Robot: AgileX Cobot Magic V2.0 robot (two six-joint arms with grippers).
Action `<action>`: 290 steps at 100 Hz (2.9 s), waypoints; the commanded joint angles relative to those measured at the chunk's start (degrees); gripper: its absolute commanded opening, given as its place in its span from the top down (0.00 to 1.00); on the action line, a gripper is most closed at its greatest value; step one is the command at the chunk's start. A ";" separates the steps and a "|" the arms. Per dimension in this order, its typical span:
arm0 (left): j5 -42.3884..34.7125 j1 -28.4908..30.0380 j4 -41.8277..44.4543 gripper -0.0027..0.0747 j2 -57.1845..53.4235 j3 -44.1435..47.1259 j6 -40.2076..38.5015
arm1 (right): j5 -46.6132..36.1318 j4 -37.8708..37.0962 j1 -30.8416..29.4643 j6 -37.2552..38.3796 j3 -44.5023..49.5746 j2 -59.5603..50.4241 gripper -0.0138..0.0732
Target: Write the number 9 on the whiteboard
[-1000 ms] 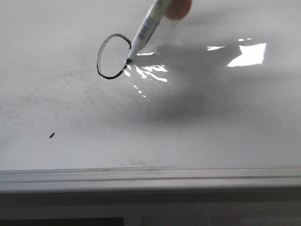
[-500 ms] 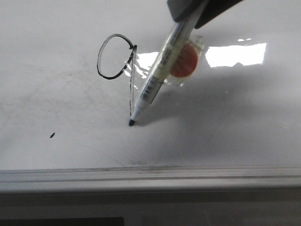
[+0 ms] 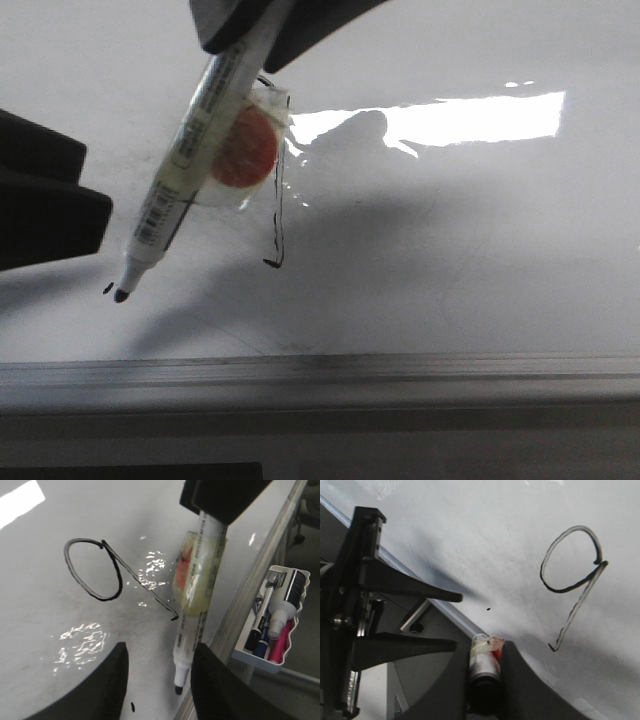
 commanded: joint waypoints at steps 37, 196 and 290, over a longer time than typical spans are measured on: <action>-8.57 -0.54 -0.99 0.61 2.96 -1.83 -0.37 | -8.07 2.45 0.87 -0.30 -2.08 -0.36 0.91; -5.82 4.62 -48.90 0.62 5.16 -1.83 -0.37 | -5.05 0.58 -0.40 -0.30 -2.08 -0.46 0.40; 2.33 4.62 -42.89 0.99 -32.49 7.74 4.79 | -23.50 -20.67 -0.64 -0.39 30.45 -44.71 0.91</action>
